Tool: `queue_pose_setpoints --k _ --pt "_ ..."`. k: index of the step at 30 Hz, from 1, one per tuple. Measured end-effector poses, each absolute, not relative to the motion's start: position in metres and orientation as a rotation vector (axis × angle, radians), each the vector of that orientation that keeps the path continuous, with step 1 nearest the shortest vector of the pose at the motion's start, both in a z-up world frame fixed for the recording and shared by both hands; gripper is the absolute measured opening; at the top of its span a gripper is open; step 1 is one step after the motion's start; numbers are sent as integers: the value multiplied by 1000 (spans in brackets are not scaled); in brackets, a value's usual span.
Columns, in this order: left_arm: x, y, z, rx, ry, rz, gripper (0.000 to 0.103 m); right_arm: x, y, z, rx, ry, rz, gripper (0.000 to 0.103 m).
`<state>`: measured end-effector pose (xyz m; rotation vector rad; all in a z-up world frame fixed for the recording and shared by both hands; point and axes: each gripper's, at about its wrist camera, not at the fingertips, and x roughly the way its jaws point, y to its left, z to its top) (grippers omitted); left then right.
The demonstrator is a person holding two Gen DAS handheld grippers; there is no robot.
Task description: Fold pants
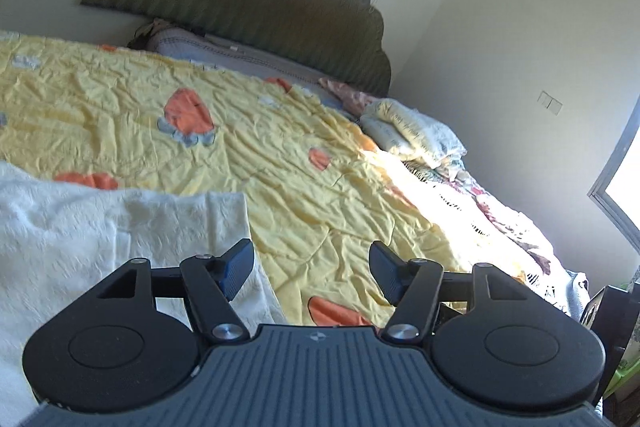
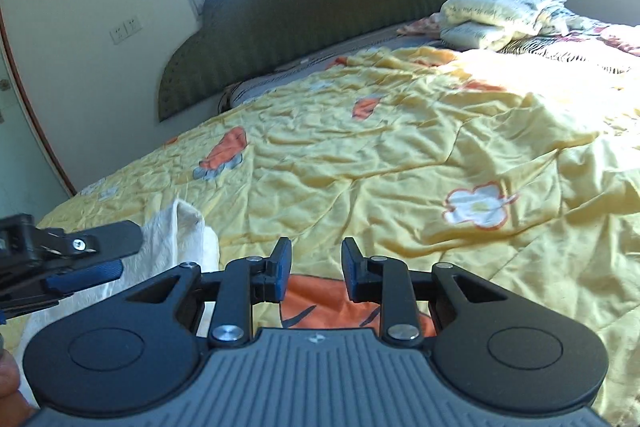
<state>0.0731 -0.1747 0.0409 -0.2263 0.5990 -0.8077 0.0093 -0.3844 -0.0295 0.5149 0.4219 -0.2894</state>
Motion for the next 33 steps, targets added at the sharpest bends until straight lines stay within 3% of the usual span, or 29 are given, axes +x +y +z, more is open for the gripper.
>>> queue_pose_setpoints --k 3,4,5,7,19,33 --pt "69 -142 58 -164 535 -706 74 2 -372 -15 532 391 -133 27" --pt "69 -128 61 -156 522 -675 74 1 -365 -11 538 394 -67 32" --pt "68 -115 62 -149 518 -647 74 1 -360 -9 548 411 -4 48" --pt "65 -86 60 -118 515 -580 74 0 -347 -11 573 438 76 66" --pt "23 18 19 6 546 -404 75 3 -308 -28 568 576 186 66" --pt "-7 0 9 256 524 -521 78 3 -318 -57 762 615 150 66"
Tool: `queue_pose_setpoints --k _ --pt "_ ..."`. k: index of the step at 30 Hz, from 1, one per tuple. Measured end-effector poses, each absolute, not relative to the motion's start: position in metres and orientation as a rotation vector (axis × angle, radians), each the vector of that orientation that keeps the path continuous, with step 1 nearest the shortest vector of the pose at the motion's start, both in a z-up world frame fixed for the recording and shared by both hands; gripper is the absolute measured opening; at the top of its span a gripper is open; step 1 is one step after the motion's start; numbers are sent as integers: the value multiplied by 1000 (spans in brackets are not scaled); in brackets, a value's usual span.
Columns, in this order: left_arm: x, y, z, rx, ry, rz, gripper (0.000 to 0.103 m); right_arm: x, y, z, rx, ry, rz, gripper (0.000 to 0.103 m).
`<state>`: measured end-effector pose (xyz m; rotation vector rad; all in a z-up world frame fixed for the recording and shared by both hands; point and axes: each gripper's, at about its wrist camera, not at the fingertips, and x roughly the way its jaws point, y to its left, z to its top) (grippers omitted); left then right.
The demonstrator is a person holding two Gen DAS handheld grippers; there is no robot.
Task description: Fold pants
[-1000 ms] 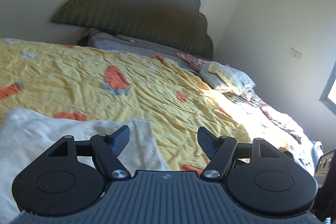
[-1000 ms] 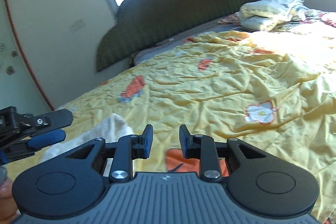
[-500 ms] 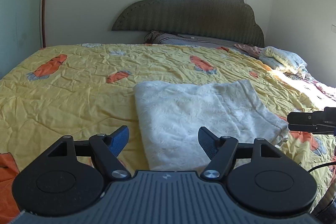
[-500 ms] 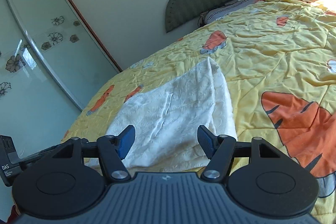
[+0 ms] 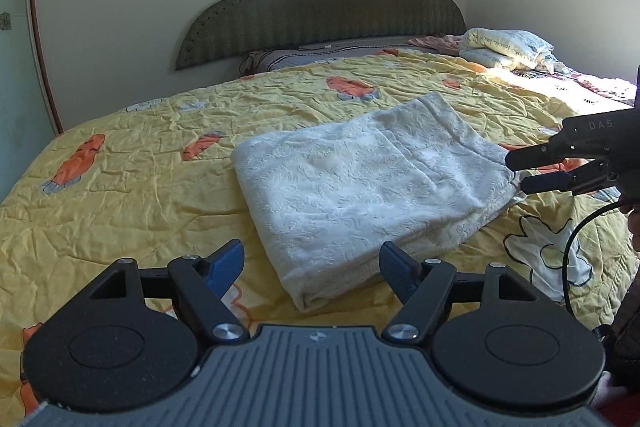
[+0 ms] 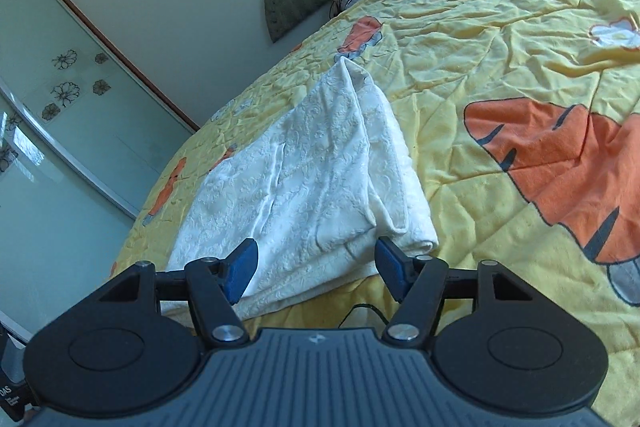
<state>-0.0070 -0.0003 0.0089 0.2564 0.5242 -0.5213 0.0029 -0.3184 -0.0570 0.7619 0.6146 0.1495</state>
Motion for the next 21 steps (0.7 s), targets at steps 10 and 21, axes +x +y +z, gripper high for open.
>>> queue_pose_setpoints --k 10,21 --pt "-12 -20 6 315 550 -581 78 29 -318 -50 637 553 100 10" --pt "-2 -29 18 227 464 -588 85 18 -309 -31 439 531 33 9"
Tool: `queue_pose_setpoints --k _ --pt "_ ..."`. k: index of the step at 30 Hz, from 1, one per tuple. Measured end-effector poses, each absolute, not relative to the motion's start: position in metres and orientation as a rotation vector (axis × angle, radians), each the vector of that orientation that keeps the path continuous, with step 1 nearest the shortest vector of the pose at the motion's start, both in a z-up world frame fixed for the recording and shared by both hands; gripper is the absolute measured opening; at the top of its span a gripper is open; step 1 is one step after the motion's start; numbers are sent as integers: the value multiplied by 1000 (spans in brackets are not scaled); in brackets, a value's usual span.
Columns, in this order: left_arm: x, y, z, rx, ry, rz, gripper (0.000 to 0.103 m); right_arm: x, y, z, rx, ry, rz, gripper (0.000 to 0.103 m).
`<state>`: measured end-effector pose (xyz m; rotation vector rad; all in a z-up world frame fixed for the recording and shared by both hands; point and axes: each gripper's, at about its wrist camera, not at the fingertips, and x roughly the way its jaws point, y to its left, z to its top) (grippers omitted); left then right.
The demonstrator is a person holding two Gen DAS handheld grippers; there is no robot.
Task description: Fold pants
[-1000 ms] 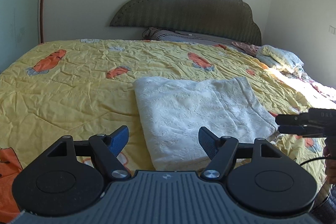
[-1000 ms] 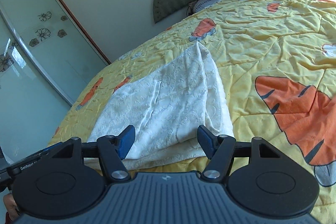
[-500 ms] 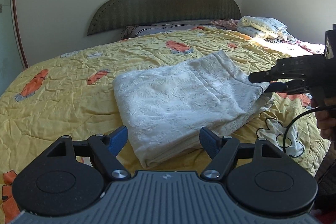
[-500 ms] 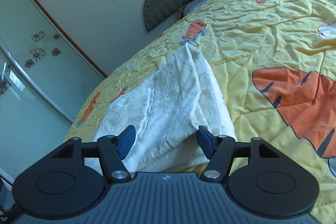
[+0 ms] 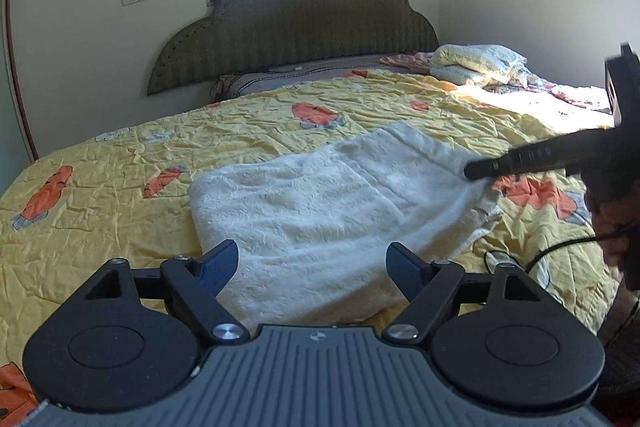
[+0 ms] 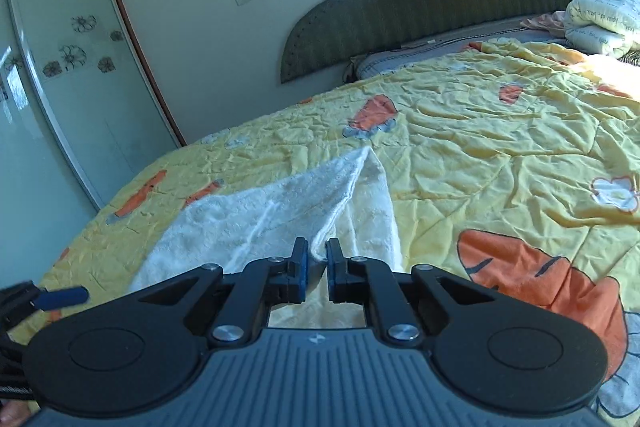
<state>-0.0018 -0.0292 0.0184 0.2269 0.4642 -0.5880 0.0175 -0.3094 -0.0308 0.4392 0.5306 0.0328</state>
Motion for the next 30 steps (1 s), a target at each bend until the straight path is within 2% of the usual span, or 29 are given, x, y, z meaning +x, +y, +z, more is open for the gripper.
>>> queue_pose_setpoints --k 3,7,9,10,11,16,23,30 --pt "23 -27 17 129 538 -538 84 20 -316 -50 503 564 16 9" --pt "41 -27 8 81 636 -541 83 21 -311 -45 433 582 14 10" --pt "39 -32 1 116 657 -533 83 20 -312 -46 411 602 8 14" --pt "35 -35 -2 134 653 -519 83 17 -314 -44 409 602 -19 22" --pt "32 -36 -3 141 648 -510 83 14 -315 -40 395 585 -59 25" --pt "27 -42 5 112 660 -489 85 3 -288 -8 221 470 -99 25" --pt "33 -45 5 33 750 -375 85 27 -247 -33 79 629 30 24" --pt "29 -50 8 37 754 -335 85 6 -245 -19 73 590 36 26"
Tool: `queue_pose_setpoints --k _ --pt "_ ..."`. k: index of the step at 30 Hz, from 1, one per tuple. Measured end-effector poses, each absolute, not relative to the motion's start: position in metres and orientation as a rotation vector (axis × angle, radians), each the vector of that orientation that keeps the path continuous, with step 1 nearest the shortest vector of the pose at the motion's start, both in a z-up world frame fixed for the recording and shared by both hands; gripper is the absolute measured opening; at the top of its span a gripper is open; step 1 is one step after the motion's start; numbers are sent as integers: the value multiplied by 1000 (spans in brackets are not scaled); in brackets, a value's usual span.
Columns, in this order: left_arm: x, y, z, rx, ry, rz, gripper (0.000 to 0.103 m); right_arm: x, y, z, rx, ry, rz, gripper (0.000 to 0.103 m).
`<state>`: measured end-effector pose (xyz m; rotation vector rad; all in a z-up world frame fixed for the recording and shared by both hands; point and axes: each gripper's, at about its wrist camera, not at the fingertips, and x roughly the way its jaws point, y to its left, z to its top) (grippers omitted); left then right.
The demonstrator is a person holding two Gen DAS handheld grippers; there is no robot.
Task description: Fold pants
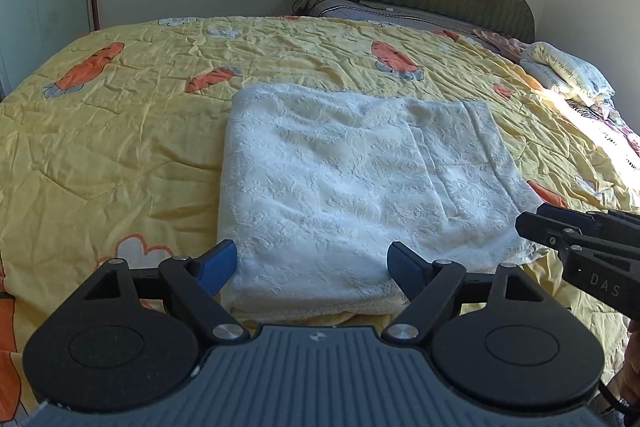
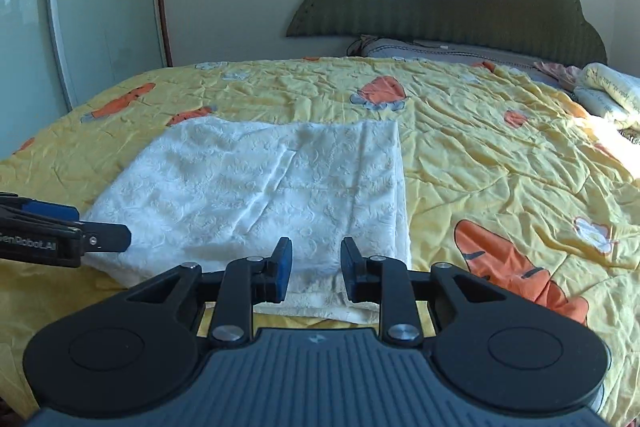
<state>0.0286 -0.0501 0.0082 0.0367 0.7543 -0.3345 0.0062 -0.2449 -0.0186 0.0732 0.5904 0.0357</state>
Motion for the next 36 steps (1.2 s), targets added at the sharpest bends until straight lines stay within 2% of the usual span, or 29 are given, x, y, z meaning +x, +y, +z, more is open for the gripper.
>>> queue_pose_setpoints --k 4,9,10,11,12,21,26,28,29,30,31,32,33,36 --pt "24 -53 11 56 751 -330 85 13 -247 -33 44 641 7 28" --pt "33 -48 18 88 711 -333 86 13 -271 -18 158 589 37 33" --pt "42 -42 19 71 704 -350 87 17 -280 -15 175 579 44 45" --pt "50 -35 19 44 704 -368 88 21 -289 -15 191 566 52 65" --pt "63 -26 19 3 715 -393 88 28 -301 -16 212 560 57 71" --pt "155 20 -10 -251 920 -568 88 100 -386 -70 646 726 281 73" --pt "175 15 -28 -310 996 -690 88 124 -388 -88 729 762 448 73" --pt "180 12 -33 -341 987 -711 87 134 -389 -92 761 759 476 72" --pt "183 10 -34 -350 980 -717 87 139 -389 -94 780 757 480 67" --pt "184 8 -34 -359 973 -712 83 144 -388 -96 794 760 463 61" --pt "184 6 -34 -364 967 -706 78 148 -387 -98 796 768 446 46" --pt "183 3 -34 -351 963 -705 60 150 -384 -98 791 773 440 37" --pt "181 0 -33 -315 955 -685 45 149 -380 -96 765 769 430 34" --pt "168 -3 -23 -219 873 -630 14 137 -369 -77 675 733 411 25"
